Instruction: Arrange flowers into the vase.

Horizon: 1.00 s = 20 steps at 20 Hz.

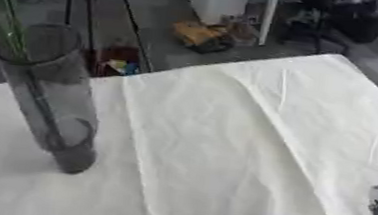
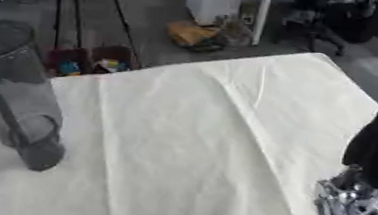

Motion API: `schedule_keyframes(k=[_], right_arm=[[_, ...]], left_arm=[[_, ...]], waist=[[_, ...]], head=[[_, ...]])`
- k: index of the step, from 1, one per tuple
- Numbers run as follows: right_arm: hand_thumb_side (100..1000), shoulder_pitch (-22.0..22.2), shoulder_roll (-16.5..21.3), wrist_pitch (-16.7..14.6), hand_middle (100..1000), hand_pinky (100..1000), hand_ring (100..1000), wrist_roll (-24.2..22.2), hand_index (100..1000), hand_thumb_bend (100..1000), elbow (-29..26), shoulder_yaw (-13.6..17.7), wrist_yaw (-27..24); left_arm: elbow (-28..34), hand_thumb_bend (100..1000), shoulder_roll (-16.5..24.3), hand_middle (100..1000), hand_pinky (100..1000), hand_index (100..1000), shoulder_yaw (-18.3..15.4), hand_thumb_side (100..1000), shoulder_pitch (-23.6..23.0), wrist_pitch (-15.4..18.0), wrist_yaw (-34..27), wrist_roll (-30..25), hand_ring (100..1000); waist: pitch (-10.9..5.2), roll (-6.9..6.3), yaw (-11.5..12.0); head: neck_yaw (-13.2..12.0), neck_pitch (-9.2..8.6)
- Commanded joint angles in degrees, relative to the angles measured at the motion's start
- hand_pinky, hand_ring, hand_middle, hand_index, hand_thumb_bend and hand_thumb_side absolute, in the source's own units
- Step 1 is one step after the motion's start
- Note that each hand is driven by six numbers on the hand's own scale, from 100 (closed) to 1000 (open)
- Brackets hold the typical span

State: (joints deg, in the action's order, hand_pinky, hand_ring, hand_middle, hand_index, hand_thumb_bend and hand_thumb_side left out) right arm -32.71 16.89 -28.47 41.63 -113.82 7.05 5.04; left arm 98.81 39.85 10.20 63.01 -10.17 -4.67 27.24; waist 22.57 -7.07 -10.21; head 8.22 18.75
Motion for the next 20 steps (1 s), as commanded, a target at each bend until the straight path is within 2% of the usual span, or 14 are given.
schedule_keyframes(k=[1,5,7,10,20], right_arm=[[533,-0.45,0.53,-1.05,740,700,788,1.20,810,100,-0.77,0.40,0.38],[532,-0.49,0.54,-1.12,739,699,787,1.31,810,100,-0.77,0.43,0.40],[532,-0.47,0.54,-1.13,739,699,787,1.37,810,100,-0.77,0.44,0.41],[530,-0.43,0.52,-1.09,739,699,787,1.37,810,100,-0.77,0.39,0.42],[531,-0.50,0.53,-1.17,739,699,785,1.44,809,100,-0.77,0.35,0.34]], left_arm=[[0.47,193,2.03,1000,1000,1000,-0.57,800,0.69,-1.55,0.85,-3.17,1000],[0.38,182,2.06,1000,1000,1000,-0.48,799,0.49,-3.07,1.12,-6.08,1000],[0.46,272,2.22,1000,1000,1000,-0.26,802,0.24,-4.00,1.55,-8.60,1000],[0.46,316,2.37,1000,1000,1000,-0.40,806,0.01,-5.61,2.70,-11.94,1000],[0.73,219,2.67,1000,1000,1000,-0.83,785,-0.31,-10.92,4.43,-21.23,1000]], waist=[[-1.41,0.61,0.15],[-1.40,0.76,0.17],[-1.41,0.87,0.30],[-1.45,1.00,0.61],[-1.57,1.31,1.11]], head=[[0.29,-0.87],[0.62,-1.39],[0.78,-1.73],[0.94,-1.79],[0.84,-1.22]])
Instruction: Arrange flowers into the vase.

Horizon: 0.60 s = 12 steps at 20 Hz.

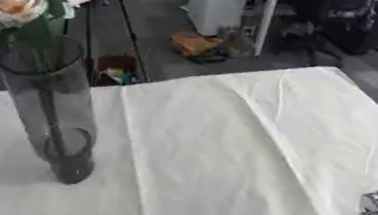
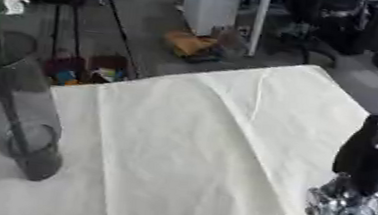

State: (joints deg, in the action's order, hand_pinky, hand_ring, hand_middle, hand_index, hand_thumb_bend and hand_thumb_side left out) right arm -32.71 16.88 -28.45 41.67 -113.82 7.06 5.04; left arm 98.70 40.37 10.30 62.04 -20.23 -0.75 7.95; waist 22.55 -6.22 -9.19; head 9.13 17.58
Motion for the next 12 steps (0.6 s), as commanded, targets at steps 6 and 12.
schedule_keyframes(k=[6,12], right_arm=[[527,-0.34,0.58,-1.18,739,699,785,1.50,808,100,-0.77,0.39,0.42],[520,-0.24,0.55,-1.05,738,698,784,1.66,808,100,-0.77,0.42,0.54]], left_arm=[[2.14,100,2.85,1000,1000,1000,-1.48,742,-0.06,-4.32,0.42,-7.64,1000],[4.86,132,3.61,1000,1000,1000,-2.52,760,-0.88,-6.84,2.21,-8.96,1000]], waist=[[-1.69,0.58,0.59],[-1.97,0.68,0.88]], head=[[0.31,-0.32],[0.50,-0.46]])
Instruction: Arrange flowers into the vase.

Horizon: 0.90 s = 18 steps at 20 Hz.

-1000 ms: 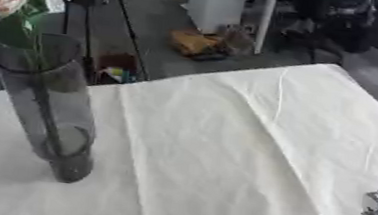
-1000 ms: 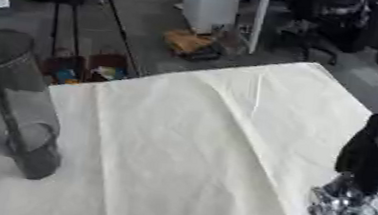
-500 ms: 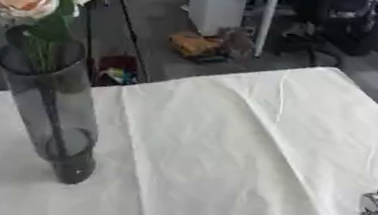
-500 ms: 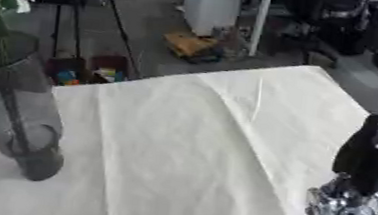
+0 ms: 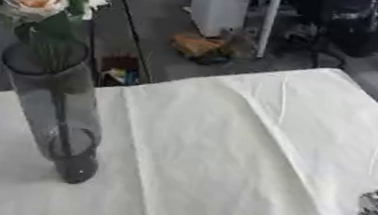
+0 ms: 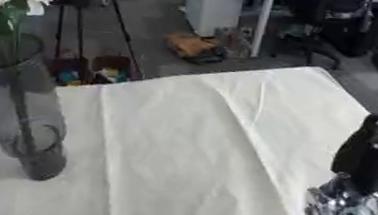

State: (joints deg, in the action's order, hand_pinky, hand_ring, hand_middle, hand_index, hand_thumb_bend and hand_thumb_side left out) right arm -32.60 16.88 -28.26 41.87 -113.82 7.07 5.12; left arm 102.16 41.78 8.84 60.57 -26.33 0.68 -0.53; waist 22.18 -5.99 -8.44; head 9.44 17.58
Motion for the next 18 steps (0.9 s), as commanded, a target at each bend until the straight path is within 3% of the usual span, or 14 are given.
schedule_keyframes(k=[1,5,12,18], right_arm=[[521,-0.33,0.57,-1.23,738,698,784,1.48,807,100,-0.77,0.42,0.46],[523,-0.16,0.60,-1.20,738,698,783,1.65,807,100,-0.77,0.51,0.54],[522,0.18,0.65,-1.11,737,697,782,2.11,807,100,-0.77,0.71,0.79],[531,0.33,0.62,-1.14,737,696,781,2.44,806,100,-0.77,0.77,0.84]], left_arm=[[1.64,129,2.36,1000,1000,1000,-1.01,762,0.43,-1.01,1.06,-1.04,1000],[3.36,105,3.31,1000,1000,1000,-1.68,782,-0.33,-2.26,1.43,-3.89,1000],[10.50,153,6.26,1000,1000,1000,-3.72,832,-3.48,-2.77,-2.11,-9.72,1000],[12.40,155,7.06,1000,1000,1000,-5.13,850,-4.51,-2.07,-4.08,-9.38,1000]], waist=[[-1.65,0.47,0.17],[-1.91,0.66,0.45],[-2.34,1.05,1.44],[-2.79,1.67,2.13]], head=[[0.18,-0.41],[0.25,-0.08],[0.64,0.37],[0.58,1.12]])
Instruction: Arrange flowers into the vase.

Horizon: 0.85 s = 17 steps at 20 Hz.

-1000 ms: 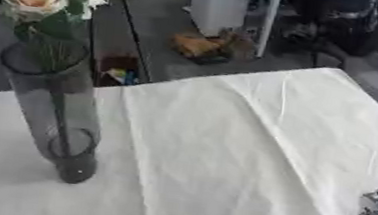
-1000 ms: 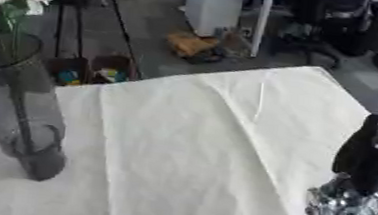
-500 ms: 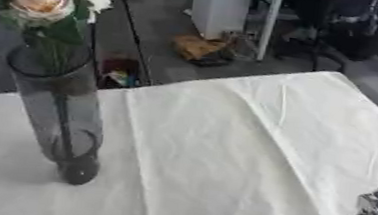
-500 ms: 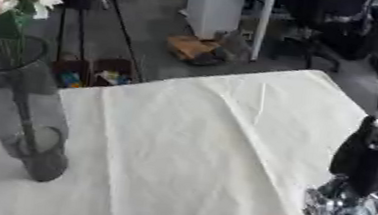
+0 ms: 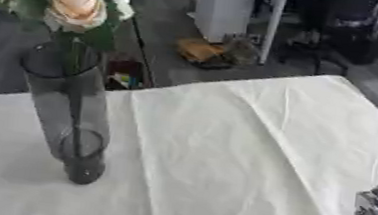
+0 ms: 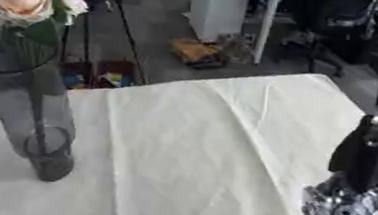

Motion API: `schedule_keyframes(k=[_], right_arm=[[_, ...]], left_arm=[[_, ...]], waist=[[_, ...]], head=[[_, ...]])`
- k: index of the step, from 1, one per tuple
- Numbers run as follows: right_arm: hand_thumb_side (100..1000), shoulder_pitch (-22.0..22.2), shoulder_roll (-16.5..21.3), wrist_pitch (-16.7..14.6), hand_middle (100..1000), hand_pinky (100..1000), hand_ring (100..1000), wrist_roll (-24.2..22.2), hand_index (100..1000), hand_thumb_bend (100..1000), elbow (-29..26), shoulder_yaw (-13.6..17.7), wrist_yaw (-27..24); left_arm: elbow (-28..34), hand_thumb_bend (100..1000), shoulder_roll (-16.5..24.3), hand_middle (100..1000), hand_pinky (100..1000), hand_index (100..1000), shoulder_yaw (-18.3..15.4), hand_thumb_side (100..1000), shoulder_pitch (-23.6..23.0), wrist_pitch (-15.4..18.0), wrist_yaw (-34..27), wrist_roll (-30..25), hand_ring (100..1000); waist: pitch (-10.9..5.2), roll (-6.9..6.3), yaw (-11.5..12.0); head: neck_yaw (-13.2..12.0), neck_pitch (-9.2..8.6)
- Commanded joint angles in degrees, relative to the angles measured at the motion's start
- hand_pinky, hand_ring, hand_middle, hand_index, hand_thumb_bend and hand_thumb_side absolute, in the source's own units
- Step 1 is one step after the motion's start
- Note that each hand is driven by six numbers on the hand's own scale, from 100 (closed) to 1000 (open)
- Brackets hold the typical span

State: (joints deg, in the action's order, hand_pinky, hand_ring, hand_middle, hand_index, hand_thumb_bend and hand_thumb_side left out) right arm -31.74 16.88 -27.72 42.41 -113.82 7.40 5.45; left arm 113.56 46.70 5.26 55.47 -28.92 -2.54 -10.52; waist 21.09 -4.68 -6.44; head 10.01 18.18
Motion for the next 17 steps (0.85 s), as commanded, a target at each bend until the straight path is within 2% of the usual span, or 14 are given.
schedule_keyframes(k=[1,3,4,5,6,7,8,9,11,13,17], right_arm=[[534,-0.47,0.64,-1.71,737,695,780,1.98,805,100,-0.77,0.48,0.51],[537,-0.37,0.74,-1.82,737,694,779,2.19,805,100,-0.77,0.58,0.56],[538,-0.32,0.83,-1.90,737,693,779,2.35,804,100,-0.77,0.69,0.64],[539,-0.23,0.93,-1.98,737,693,778,2.56,804,100,-0.77,0.84,0.77],[539,-0.16,1.06,-2.04,737,693,778,2.81,804,100,-0.77,0.98,0.94],[538,-0.17,1.17,-2.09,736,692,777,3.04,803,100,-0.77,1.06,1.08],[537,-0.16,1.26,-2.13,736,692,777,3.32,803,100,-0.77,1.17,1.25],[538,-0.13,1.31,-2.14,737,692,777,3.56,803,100,-0.77,1.26,1.41],[538,-0.11,1.29,-2.06,737,691,777,4.01,802,100,-0.77,1.42,1.65],[561,-0.26,1.32,-2.08,737,688,774,4.43,800,100,-0.77,1.55,1.75],[574,-0.43,1.55,-2.36,737,683,770,5.59,797,100,-0.77,2.01,1.87]], left_arm=[[1.02,183,2.13,1000,1000,1000,-2.17,850,0.63,0.90,-1.42,2.05,1000],[1.03,217,2.38,1000,1000,983,-3.84,839,0.67,2.22,-2.92,7.33,1000],[1.03,241,2.75,977,1000,947,-5.78,809,0.62,4.01,-3.68,13.52,981],[1.03,430,3.29,856,903,892,-8.26,698,0.68,7.67,-4.31,21.47,852],[1.03,441,4.01,822,821,877,-10.44,726,0.12,13.70,-4.52,30.67,810],[1.03,449,4.88,786,730,857,-10.78,745,-1.32,19.78,-5.17,39.65,761],[1.03,426,6.01,786,712,862,-10.37,756,-3.46,26.39,-6.04,46.68,757],[1.03,376,6.92,791,705,868,-9.71,797,-5.69,31.88,-6.79,50.61,757],[1.03,317,7.67,809,722,883,-8.27,833,-10.04,39.97,-8.89,52.62,775],[1.03,287,7.84,824,744,897,-7.63,808,-13.70,45.01,-10.02,50.33,796],[1.03,385,5.54,863,816,923,-7.65,714,-19.74,52.31,-9.25,43.34,857]], waist=[[-1.81,0.51,0.25],[-2.02,0.76,0.54],[-2.13,0.88,0.78],[-2.23,0.99,1.05],[-2.30,1.04,1.30],[-2.34,1.01,1.43],[-2.40,1.00,1.61],[-2.47,1.08,1.85],[-2.77,1.43,2.50],[-3.26,1.90,2.97],[-4.84,2.99,3.76]], head=[[-0.09,0.84],[-0.27,1.45],[-0.27,1.72],[-0.12,1.95],[0.07,2.12],[0.22,2.19],[0.49,2.44],[0.98,2.71],[2.32,3.36],[3.12,4.13],[2.85,6.86]])
